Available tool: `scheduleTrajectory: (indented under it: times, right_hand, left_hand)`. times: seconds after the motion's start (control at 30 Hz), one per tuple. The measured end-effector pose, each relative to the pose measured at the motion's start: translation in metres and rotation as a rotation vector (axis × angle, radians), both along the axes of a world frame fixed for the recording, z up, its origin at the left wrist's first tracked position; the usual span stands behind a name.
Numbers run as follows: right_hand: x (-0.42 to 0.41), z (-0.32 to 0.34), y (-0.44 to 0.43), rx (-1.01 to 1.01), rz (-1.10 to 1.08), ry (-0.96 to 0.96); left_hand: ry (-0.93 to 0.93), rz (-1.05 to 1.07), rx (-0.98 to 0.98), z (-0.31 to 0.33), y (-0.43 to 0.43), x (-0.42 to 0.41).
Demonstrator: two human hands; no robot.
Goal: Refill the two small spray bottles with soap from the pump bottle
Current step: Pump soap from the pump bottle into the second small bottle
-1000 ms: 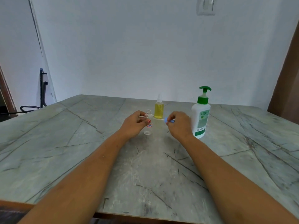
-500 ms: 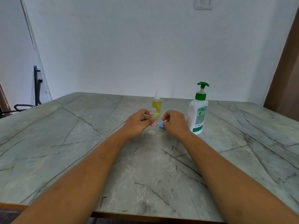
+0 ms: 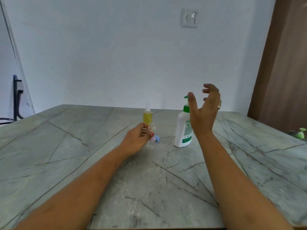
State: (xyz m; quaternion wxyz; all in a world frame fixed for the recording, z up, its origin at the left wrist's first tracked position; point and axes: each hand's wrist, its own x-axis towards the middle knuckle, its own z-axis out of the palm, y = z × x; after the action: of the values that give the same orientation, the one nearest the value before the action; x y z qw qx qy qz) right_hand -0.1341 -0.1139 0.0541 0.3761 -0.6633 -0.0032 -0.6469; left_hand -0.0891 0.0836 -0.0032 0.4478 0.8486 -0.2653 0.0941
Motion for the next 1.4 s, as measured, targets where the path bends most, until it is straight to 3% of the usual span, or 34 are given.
scheduleTrajectory:
  times: [0.13,0.2,0.27,0.43,0.6,0.73,0.97,1.4]
  right_hand:
    - [0.01,-0.024,-0.017,0.02,0.308,0.415]
    - [0.016,-0.033,-0.016,0.036,0.472,0.463]
    - [0.022,-0.038,-0.017,0.02,0.486,0.448]
    - [0.028,-0.04,-0.016,-0.091,0.358,0.433]
    - [0.012,-0.03,-0.004,-0.461,0.034,0.577]
    - [0.001,-0.022,0.006,-0.666,-0.084,0.745]
    - [-0.007,-0.023,0.016,-0.921,-0.268,0.787]
    - [-0.008,-0.033,0.02,-1.031,-0.36,0.718]
  left_hand:
    - [0.026,-0.012,0.009,-0.001,-0.003,-0.003]
    - [0.034,-0.008,0.015,-0.001,-0.003,-0.002]
    - [0.034,-0.008,0.009,-0.002,-0.003,-0.001]
    - [0.032,-0.022,-0.016,-0.004,-0.004,0.002]
    - [0.017,-0.026,-0.035,-0.007,-0.003,0.004]
    - [0.018,-0.018,-0.021,-0.008,-0.004,0.008]
    - [-0.012,0.012,-0.031,-0.01,-0.003,0.014]
    - [-0.077,0.033,-0.012,-0.011,-0.007,0.014]
